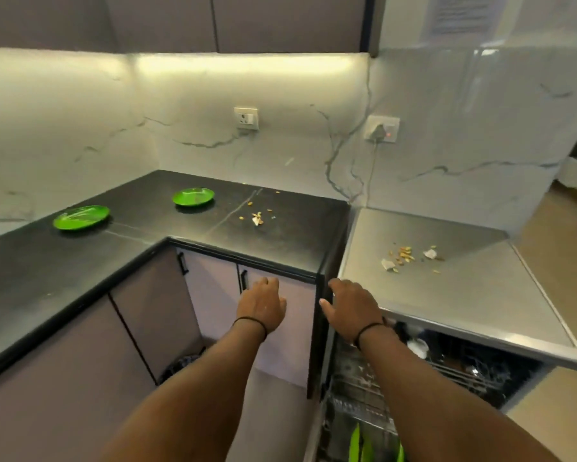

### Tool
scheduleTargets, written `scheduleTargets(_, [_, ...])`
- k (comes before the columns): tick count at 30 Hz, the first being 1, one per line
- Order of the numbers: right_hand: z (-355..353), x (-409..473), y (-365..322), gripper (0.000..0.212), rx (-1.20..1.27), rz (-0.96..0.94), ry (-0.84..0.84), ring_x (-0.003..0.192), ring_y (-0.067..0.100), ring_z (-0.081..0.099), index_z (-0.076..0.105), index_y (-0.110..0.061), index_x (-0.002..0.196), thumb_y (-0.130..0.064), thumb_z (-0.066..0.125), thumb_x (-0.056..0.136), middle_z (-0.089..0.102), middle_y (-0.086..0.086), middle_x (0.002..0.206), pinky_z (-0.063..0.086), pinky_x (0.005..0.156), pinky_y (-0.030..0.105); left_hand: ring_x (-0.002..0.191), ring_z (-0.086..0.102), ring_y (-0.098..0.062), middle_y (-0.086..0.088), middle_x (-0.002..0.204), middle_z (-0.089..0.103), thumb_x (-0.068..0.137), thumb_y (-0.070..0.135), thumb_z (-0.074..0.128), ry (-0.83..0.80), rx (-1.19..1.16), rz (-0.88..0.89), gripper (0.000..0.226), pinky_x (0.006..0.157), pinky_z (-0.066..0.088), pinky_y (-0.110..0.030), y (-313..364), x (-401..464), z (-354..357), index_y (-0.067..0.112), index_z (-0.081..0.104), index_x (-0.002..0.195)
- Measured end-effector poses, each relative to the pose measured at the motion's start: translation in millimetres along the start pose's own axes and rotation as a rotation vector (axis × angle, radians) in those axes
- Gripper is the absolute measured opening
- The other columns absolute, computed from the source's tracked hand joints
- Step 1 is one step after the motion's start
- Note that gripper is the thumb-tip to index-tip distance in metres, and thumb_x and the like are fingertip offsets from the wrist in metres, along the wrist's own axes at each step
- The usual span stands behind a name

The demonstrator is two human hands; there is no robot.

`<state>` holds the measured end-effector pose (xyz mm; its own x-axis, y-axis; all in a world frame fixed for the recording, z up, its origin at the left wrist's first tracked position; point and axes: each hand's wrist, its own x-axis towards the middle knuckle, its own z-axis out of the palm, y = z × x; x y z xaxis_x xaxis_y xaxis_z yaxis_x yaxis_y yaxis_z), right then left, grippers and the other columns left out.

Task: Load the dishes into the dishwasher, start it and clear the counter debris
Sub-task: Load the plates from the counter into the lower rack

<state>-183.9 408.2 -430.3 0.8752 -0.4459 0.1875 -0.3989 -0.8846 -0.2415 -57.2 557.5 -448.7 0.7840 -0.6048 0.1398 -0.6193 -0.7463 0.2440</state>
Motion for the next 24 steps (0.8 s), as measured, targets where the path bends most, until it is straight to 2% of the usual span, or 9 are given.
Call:
scheduleTargets(4, [2, 41, -64, 0.043, 0.024, -0.108, 0.024, 0.107, 0.026, 0.056, 0.054, -0.017, 0.122, -0.046, 0.051, 0.09, 0.061, 0.007, 0.118, 0.047, 0.091, 0.035, 0.109, 0.053, -0.029, -0.01, 0.121, 0.055, 0.094, 0.035, 0.049, 0.077, -0.043, -0.086, 0.034, 0.09, 0.045, -0.038, -64, 14, -28, 0.013, 0.051, 0.12])
scheduleTargets(7, [14, 68, -106, 0.041, 0.043, -0.128, 0.038, 0.107, 0.025, 0.056, 0.056, -0.018, 0.12, -0.045, 0.052, 0.089, 0.062, 0.006, 0.117, 0.046, 0.091, 0.035, 0.113, 0.052, -0.028, -0.009, 0.125, 0.054, 0.095, 0.037, 0.048, 0.094, -0.012, -0.149, 0.037, 0.091, 0.043, -0.037, -114, 22, -43, 0.014, 0.05, 0.125])
scheduleTargets(10, [35, 113, -177, 0.04, 0.06, -0.171, 0.034, 0.108, 0.025, 0.056, 0.056, -0.018, 0.119, -0.045, 0.052, 0.09, 0.062, 0.005, 0.117, 0.046, 0.091, 0.035, 0.115, 0.051, -0.028, -0.009, 0.126, 0.052, 0.095, 0.039, 0.047, 0.125, -0.008, -0.226, 0.04, 0.094, 0.043, -0.039, -196, 40, -69, 0.014, 0.049, 0.127])
scheduleTargets(17, [76, 210, -339, 0.041, 0.205, -0.263, 0.004, 0.111, 0.026, 0.055, 0.056, -0.016, 0.123, -0.041, 0.054, 0.091, 0.061, 0.007, 0.12, 0.046, 0.093, 0.036, 0.111, 0.055, -0.031, -0.012, 0.12, 0.057, 0.091, 0.034, 0.053, 0.219, 0.019, -0.405, 0.034, 0.089, 0.045, -0.037, -372, 77, -133, 0.013, 0.056, 0.118])
scheduleTargets(19, [87, 230, -375, 0.04, 0.276, -0.233, -0.03, 0.111, 0.027, 0.055, 0.056, -0.016, 0.123, -0.04, 0.055, 0.091, 0.061, 0.008, 0.121, 0.046, 0.093, 0.037, 0.111, 0.055, -0.031, -0.013, 0.12, 0.057, 0.092, 0.033, 0.053, 0.213, 0.01, -0.447, 0.035, 0.089, 0.045, -0.037, -408, 89, -146, 0.012, 0.057, 0.119])
scheduleTargets(22, [102, 260, -400, 0.042, 0.408, -0.102, -0.069, 0.112, 0.028, 0.057, 0.056, -0.015, 0.124, -0.04, 0.055, 0.091, 0.062, 0.009, 0.122, 0.048, 0.092, 0.037, 0.106, 0.057, -0.032, -0.015, 0.117, 0.059, 0.093, 0.034, 0.053, 0.244, -0.155, -0.587, 0.034, 0.087, 0.045, -0.038, -440, 111, -153, 0.009, 0.057, 0.116])
scheduleTargets(24, [110, 288, -411, 0.043, 0.434, -0.051, -0.091, 0.11, 0.029, 0.058, 0.055, -0.015, 0.125, -0.041, 0.053, 0.092, 0.063, 0.012, 0.121, 0.049, 0.091, 0.038, 0.094, 0.058, -0.034, -0.017, 0.105, 0.063, 0.093, 0.035, 0.052, 0.284, -0.35, -0.729, 0.03, 0.077, 0.045, -0.037, -463, 134, -153, 0.007, 0.059, 0.101])
